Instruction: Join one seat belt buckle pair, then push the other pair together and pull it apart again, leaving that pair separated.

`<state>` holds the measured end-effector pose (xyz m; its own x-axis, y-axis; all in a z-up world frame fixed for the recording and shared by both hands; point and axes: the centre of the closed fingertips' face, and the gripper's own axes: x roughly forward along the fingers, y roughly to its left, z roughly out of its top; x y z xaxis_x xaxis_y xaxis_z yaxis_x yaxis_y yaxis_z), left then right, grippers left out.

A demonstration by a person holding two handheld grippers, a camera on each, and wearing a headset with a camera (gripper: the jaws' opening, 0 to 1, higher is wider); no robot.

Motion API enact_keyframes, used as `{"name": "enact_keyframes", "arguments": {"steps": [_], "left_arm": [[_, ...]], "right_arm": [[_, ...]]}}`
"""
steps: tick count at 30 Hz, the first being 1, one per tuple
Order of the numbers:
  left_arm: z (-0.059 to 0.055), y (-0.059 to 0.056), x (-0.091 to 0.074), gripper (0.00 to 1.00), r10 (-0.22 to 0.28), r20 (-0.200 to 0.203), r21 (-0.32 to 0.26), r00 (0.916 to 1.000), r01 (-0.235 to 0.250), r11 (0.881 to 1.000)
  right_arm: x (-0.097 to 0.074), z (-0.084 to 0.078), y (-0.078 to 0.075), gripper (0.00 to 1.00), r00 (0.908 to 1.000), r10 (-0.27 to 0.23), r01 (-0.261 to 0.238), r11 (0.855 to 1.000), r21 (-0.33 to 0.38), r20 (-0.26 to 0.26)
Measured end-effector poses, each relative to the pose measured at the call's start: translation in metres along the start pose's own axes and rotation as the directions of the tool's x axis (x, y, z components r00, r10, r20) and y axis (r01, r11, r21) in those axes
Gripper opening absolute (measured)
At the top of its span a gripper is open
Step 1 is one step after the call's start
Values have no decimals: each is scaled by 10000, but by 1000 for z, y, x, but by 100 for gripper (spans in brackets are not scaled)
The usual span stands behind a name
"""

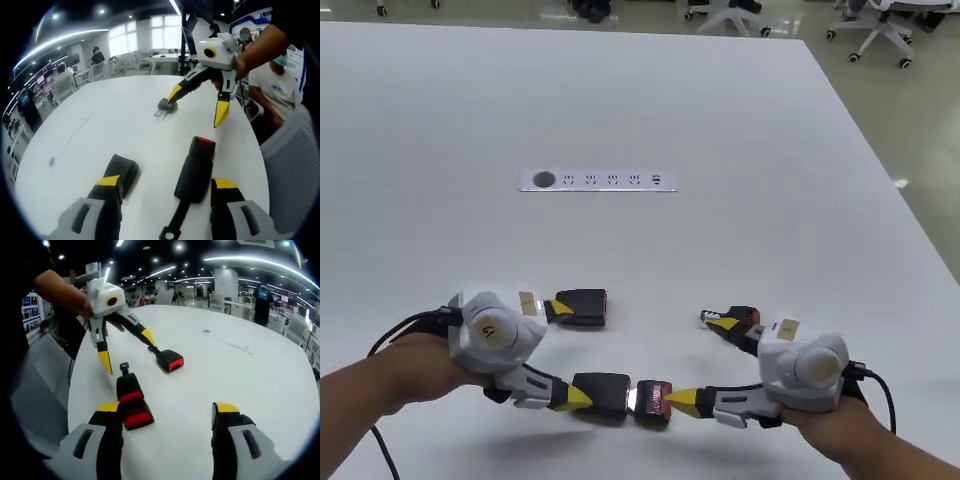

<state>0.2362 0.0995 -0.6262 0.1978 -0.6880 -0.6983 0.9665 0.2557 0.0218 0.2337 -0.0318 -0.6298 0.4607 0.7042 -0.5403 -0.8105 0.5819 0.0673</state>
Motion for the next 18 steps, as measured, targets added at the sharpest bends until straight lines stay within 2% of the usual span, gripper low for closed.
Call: {"name": "enact_keyframes", "arguments": {"steps": [4, 6, 9, 14, 16, 18], "left_arm": [[4, 13, -7, 77, 199, 10, 100, 9998, -199, 9998], [6, 20, -10, 77, 294, 86, 36, 9995, -295, 9996], [10, 29, -12, 77, 484, 71, 251, 9988, -486, 9985], [14, 44, -13, 77, 553, 74, 344, 9984, -555, 9979], [14, 51, -13, 76, 555, 53, 355, 9984, -557, 9978], [11, 56, -12, 76, 513, -86, 622, 9986, -506, 9968]], "right_arm": [[-10, 3, -18, 72, 9995, -328, 328, 9994, -112, 36], [-17, 3, -28, 72, 9983, -562, 557, 9977, -383, -134], [-25, 4, -45, 72, 9974, -723, 721, 9971, -235, -69], [-31, -2, -69, 73, 9964, -820, 816, 9965, -168, -209], [-33, -5, -78, 75, 9969, -717, 719, 9974, 43, -330], [-34, -6, -83, 75, 9966, -709, 703, 9974, -152, -418]]}}
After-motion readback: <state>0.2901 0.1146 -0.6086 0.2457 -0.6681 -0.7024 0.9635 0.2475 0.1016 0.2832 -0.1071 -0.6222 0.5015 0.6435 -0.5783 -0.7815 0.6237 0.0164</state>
